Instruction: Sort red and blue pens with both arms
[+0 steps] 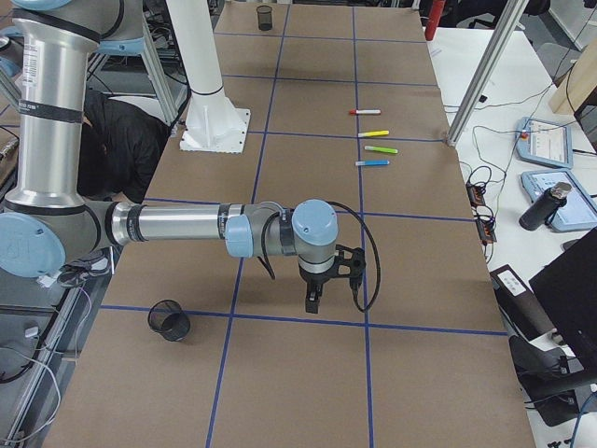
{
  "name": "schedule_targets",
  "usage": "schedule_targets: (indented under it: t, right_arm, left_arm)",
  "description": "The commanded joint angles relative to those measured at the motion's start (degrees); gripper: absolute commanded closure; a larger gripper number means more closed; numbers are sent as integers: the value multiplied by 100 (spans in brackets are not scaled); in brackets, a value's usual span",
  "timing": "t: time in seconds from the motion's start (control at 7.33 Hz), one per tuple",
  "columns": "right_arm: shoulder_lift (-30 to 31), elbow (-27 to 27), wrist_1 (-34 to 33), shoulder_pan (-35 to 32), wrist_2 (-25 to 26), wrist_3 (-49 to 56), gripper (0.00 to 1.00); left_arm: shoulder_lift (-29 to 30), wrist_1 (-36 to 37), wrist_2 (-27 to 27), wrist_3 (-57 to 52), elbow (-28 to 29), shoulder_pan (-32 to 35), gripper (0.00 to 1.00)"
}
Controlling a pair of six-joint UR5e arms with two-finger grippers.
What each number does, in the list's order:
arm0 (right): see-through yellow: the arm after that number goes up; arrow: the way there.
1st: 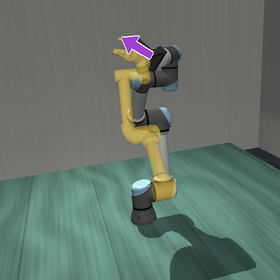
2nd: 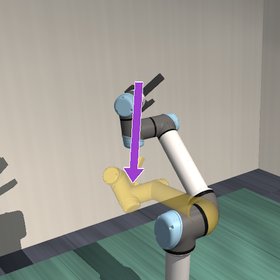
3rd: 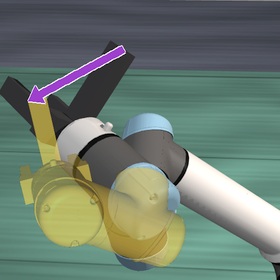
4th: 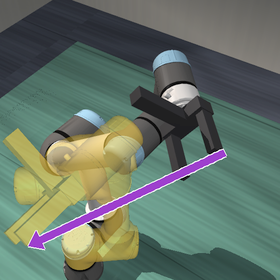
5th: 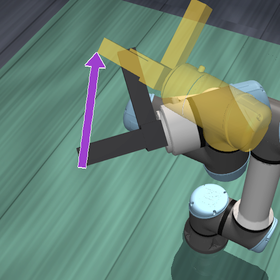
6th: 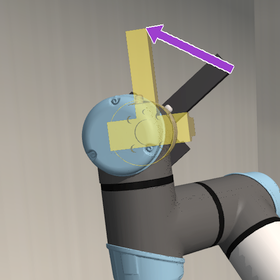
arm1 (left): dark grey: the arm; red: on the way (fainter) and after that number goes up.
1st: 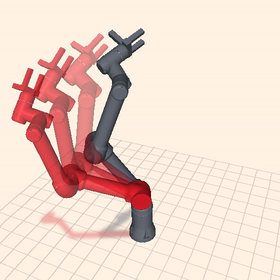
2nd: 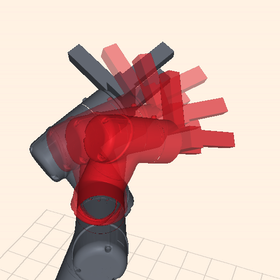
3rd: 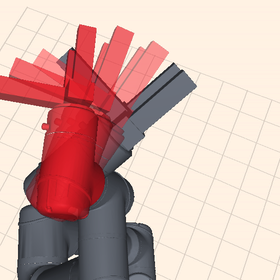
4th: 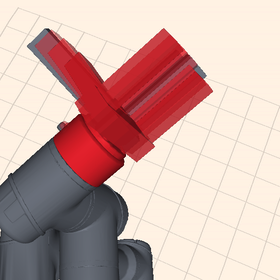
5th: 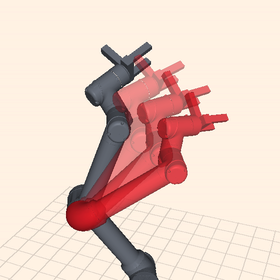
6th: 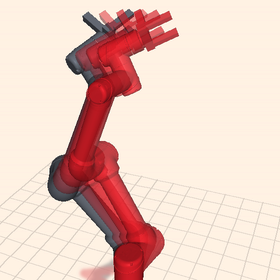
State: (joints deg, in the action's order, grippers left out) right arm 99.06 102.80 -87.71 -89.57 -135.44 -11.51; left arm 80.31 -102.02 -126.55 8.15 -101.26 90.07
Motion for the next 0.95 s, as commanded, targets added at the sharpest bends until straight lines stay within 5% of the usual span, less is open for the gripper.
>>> schedule_targets:
  t: [0.0,0.27,0.82]
  right_arm:
    - [-202,-6,26,53,17,0,0]
    - [-431,-23,0,333,61,9,0]
    - [-1011,-285,191,906,-17,-847,0]
  left_arm:
    - [368,24,-237,28,18,-347,0]
    - [1008,94,-492,63,53,-1092,0]
    - [3513,173,-327,1606,1220,-2719,0]
